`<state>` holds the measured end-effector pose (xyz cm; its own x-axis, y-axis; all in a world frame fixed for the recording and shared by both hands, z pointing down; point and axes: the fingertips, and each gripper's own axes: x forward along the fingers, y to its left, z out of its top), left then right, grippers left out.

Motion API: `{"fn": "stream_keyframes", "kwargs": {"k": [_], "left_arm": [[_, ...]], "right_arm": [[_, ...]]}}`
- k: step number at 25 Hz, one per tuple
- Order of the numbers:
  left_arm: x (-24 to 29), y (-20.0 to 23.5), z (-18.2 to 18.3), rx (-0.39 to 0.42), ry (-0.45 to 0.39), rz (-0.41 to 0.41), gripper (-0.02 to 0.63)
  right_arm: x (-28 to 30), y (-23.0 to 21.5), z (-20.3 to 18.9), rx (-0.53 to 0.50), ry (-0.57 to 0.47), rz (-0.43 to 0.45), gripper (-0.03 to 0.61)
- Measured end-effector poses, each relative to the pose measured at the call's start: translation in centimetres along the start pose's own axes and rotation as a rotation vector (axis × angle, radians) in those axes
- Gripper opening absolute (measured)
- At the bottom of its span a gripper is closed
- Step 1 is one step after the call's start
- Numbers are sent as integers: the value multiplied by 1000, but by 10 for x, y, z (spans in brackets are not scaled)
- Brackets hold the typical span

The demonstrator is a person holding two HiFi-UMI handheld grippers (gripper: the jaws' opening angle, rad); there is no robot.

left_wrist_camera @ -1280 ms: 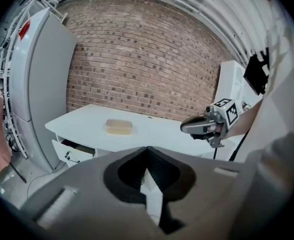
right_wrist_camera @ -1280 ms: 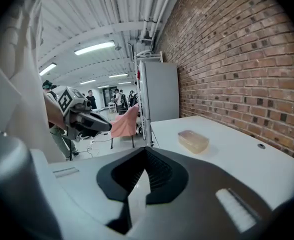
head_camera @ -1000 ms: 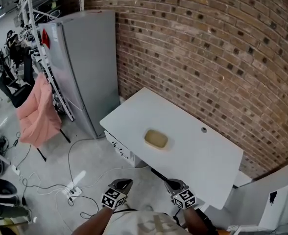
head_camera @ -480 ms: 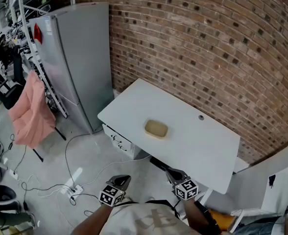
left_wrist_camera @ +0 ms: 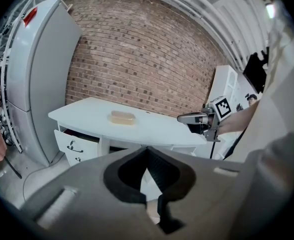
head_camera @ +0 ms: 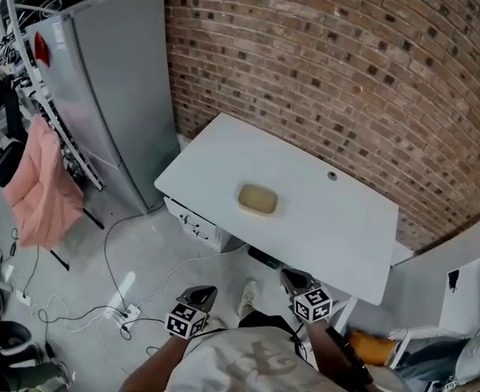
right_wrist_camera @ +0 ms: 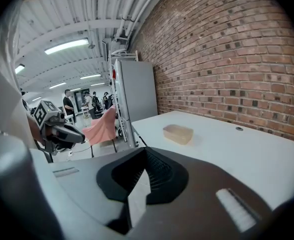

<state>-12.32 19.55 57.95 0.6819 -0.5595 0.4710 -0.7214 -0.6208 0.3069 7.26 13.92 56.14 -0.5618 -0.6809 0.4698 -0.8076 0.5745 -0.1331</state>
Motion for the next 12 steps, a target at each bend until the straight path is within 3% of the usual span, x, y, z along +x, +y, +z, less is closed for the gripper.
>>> {"fn": "stream_keyframes", "kwargs": {"k": [6,12], "left_arm": [[25,24,11,-4,20,9,5],[73,45,60,14,16,11,5]], "right_arm": [[29,-30,3,38,-2,-4,8],[58,-95,31,48,-7,-56,9]]}}
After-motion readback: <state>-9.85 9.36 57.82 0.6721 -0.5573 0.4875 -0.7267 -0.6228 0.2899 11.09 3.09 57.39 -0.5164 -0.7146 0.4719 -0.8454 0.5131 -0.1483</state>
